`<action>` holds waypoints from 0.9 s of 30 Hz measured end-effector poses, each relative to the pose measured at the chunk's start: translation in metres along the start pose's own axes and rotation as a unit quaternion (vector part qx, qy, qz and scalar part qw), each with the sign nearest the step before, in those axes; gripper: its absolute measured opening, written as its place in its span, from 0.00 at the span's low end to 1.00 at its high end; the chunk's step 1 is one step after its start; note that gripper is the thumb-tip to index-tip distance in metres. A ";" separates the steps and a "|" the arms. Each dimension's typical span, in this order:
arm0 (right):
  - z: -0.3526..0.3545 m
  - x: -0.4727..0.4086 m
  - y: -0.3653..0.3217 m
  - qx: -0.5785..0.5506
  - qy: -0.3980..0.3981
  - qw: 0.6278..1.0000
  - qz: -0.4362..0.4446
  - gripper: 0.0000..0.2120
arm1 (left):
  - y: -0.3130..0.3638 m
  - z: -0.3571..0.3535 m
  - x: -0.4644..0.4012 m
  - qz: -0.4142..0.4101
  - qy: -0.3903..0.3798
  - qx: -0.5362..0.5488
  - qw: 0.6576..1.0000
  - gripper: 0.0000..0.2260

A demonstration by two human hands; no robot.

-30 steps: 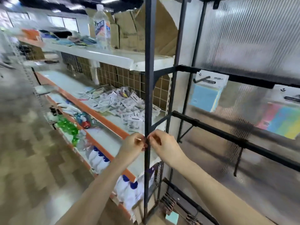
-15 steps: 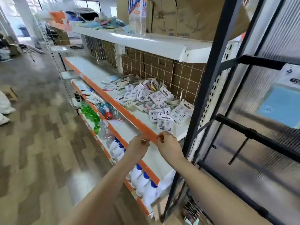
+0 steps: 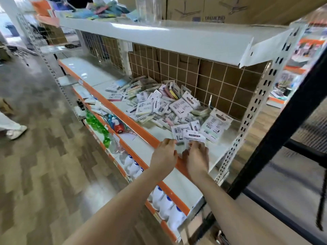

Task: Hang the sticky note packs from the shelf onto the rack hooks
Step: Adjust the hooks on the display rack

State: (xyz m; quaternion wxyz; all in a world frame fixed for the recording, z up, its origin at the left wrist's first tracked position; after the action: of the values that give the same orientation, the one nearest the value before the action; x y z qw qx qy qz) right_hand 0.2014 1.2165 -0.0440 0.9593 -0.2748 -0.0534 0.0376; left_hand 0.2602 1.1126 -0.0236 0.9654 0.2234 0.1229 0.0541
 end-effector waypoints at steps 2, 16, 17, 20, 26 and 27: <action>-0.006 -0.005 0.000 0.020 0.011 1.000 -0.005 0.19 | -0.005 -0.006 -0.010 -0.015 -0.026 -0.022 0.999 0.20; -0.027 -0.024 0.008 0.099 0.078 0.991 -0.053 0.25 | -0.037 -0.035 -0.077 -0.191 -0.054 -0.098 0.975 0.27; -0.027 -0.023 0.008 0.089 0.083 0.991 -0.052 0.24 | -0.040 -0.034 -0.079 -0.199 -0.055 -0.100 0.973 0.26; -0.021 -0.019 0.008 0.050 0.098 0.994 -0.027 0.23 | -0.039 -0.030 -0.085 -0.222 -0.047 -0.120 0.967 0.24; -0.006 -0.007 0.002 -0.054 0.163 0.985 0.023 0.20 | -0.040 -0.028 -0.084 -0.220 -0.022 -0.118 0.968 0.31; -0.004 -0.006 0.005 -0.091 0.171 0.981 0.019 0.18 | -0.043 -0.028 -0.086 -0.212 -0.029 -0.105 0.971 0.32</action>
State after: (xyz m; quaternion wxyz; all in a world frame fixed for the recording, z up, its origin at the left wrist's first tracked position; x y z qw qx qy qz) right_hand 0.1959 1.2178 -0.0501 0.9243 -0.3644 0.1138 0.0035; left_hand 0.1720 1.0724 -0.0487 0.9760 0.0910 0.1334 -0.1459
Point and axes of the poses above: each hand's wrist, its own x-axis away from the middle knuckle, its own z-axis out of the back of the hand, y = z × x, the point moved 7 cm from there along -x, towards the middle knuckle, and after that the axes turned 14 degrees about -z, right-handed, at the moved point
